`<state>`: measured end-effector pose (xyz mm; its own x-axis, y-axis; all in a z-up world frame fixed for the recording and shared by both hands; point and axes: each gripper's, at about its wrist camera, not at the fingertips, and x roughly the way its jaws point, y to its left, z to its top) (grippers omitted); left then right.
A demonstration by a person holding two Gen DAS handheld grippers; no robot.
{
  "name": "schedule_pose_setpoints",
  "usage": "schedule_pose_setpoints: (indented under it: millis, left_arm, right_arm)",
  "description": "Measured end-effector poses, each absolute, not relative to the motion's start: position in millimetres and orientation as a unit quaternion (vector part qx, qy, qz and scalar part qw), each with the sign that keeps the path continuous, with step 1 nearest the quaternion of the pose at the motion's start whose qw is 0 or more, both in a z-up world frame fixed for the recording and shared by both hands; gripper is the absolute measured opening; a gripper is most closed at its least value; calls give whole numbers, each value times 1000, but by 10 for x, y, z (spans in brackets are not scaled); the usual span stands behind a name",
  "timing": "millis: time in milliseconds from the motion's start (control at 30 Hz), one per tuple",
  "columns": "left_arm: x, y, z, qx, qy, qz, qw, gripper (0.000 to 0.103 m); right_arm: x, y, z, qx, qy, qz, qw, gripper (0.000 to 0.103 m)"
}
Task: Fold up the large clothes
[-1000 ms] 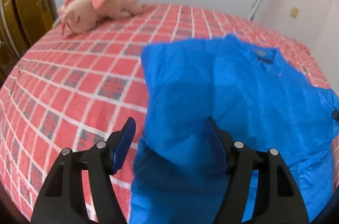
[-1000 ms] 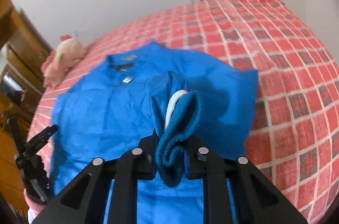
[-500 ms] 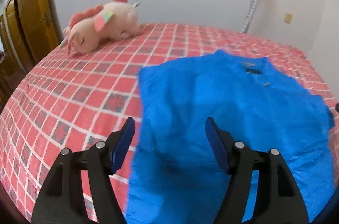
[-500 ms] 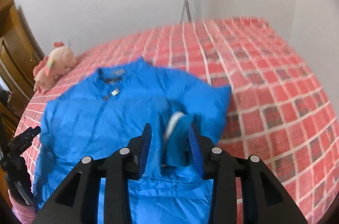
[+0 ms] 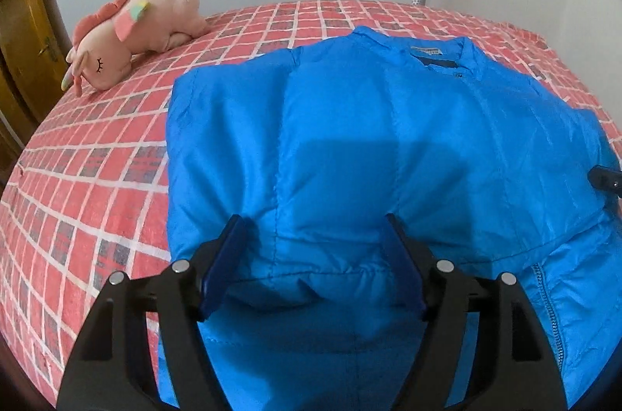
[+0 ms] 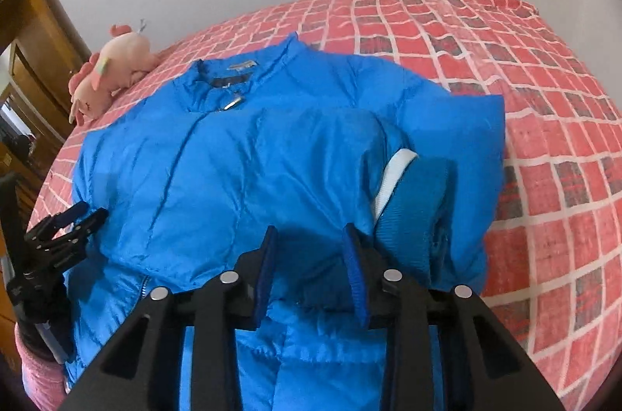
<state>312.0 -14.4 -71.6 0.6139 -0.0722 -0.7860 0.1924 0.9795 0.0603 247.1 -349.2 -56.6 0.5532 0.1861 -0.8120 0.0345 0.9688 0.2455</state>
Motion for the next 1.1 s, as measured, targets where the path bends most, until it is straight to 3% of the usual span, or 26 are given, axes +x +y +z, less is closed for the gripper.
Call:
schedule_pose_setpoints:
  millis: [267, 633, 767, 900, 1100]
  left_arm:
    - [2979, -90, -486, 46, 402, -73, 911, 70]
    - [3119, -76, -703, 49, 438, -79, 894, 72]
    - [2913, 88, -447, 35, 432, -83, 898, 72]
    - [2486, 346, -134, 38, 404, -66, 912, 76]
    - [1617, 790, -132, 69, 420, -29, 904, 80]
  right_arm:
    - [2295, -3350, -267, 94, 443, 58, 890, 36]
    - [2462, -3405, -627, 118, 471, 67, 872, 35]
    - [2096, -3569, -326, 155, 439, 88, 880, 36]
    - [1482, -3677, -73, 145, 407, 84, 898, 45]
    - [655, -3687, -173, 112, 425, 75, 895, 45]
